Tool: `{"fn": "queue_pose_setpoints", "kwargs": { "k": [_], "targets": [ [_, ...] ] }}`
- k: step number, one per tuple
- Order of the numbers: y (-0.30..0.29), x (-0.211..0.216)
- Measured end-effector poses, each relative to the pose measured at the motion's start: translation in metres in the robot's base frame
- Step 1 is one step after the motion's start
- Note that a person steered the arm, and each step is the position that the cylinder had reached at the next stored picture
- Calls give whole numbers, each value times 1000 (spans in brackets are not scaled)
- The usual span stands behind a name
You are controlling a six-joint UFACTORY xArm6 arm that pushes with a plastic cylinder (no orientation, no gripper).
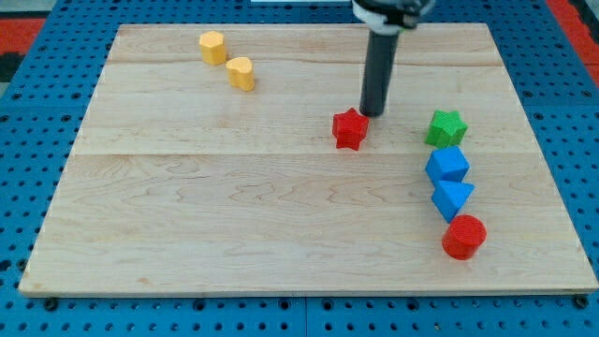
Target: Slide the red circle right to the red star
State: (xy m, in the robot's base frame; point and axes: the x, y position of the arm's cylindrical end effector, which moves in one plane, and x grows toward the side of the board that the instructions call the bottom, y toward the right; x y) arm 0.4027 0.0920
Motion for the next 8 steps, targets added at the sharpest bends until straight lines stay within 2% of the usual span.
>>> {"fn": "queue_pose_setpoints", "kwargs": {
  "k": [1, 2, 3, 4, 5, 6, 7, 8],
  "targets": [
    [-68, 19],
    [-69, 52],
    [-62, 178],
    [16, 216],
    [115, 216],
    [123, 195],
    [84, 188],
    [96, 185]
  ]
}}
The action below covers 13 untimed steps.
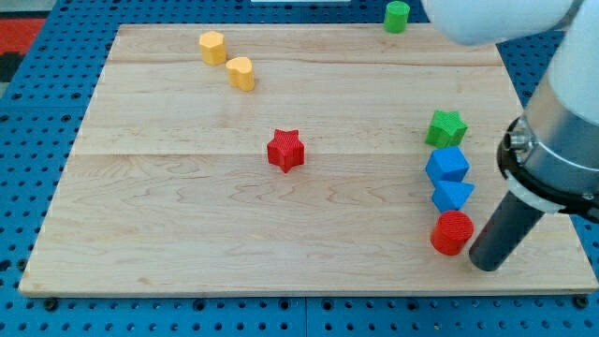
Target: Slide the red circle right to the red star
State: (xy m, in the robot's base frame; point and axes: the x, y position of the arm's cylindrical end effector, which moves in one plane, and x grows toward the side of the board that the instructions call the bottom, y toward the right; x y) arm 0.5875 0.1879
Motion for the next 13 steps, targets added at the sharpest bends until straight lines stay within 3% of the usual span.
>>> {"fn": "queue_pose_setpoints", "kwargs": {
  "k": [1, 2, 3, 4, 5, 7, 8, 10, 12, 13],
  "targets": [
    [-25, -18],
    [-122, -28],
    [-145, -53],
    [-112, -12],
    [-106, -42],
    [-150, -103],
    [-146, -116],
    [-76, -157],
    [0, -131],
    [17, -146]
  ]
}}
